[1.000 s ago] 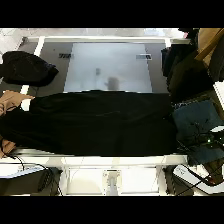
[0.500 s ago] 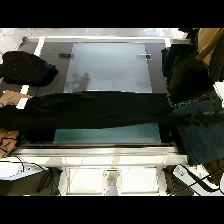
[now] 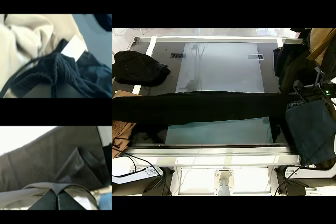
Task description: Fold the clothes and pants, and hang the long-sleeved shirts on hangers.
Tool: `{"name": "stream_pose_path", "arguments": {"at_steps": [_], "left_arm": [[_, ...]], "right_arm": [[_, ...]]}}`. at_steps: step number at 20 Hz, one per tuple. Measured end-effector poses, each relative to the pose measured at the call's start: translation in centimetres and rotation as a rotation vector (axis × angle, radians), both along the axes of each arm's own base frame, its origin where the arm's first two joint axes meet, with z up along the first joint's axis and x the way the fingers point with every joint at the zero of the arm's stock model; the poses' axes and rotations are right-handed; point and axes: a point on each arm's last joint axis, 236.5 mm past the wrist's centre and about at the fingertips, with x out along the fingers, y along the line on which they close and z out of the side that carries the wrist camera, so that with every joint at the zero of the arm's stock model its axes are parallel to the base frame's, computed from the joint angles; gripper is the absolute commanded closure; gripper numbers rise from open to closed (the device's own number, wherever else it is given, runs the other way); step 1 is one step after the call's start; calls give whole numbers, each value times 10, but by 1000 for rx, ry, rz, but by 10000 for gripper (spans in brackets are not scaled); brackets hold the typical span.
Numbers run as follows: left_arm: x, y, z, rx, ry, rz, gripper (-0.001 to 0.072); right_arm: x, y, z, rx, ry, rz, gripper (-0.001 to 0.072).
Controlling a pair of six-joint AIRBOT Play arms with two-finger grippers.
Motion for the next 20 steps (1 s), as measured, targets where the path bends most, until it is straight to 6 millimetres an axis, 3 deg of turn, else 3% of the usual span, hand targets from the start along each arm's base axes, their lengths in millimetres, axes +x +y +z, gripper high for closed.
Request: {"name": "stream_pose_path", "arguments": {"at_steps": [4,8,9,10,11,12,13,14,15,20], "left_arm": [[23,-4,-23,19,36,-16,692],[33,-4,-39,16,50,-17,691],[36,-3,-40,22,43,-15,691],[39,0,-39,31,32,-8,690],[42,3,-38,38,16,6,690],[45,3,-37,35,5,12,623],[50,2,-35,28,-20,18,348],[55,0,-34,18,-42,22,122],[57,0,-32,10,-59,28,83],[68,-8,-15,-20,-139,34,83]], "right_arm": [[19,0,-26,29,59,-60,702],[37,-3,-34,37,40,-122,693],[42,-4,-34,42,30,-145,583],[50,-9,-33,34,5,-172,379],[55,-13,-32,29,-13,-193,322],[59,-15,-32,27,-23,-210,322],[62,-16,-31,32,-34,-224,322],[65,-17,-30,31,-42,-231,322],[67,-17,-29,34,-50,-239,322],[57,-19,-33,-20,-38,-170,323]]}}
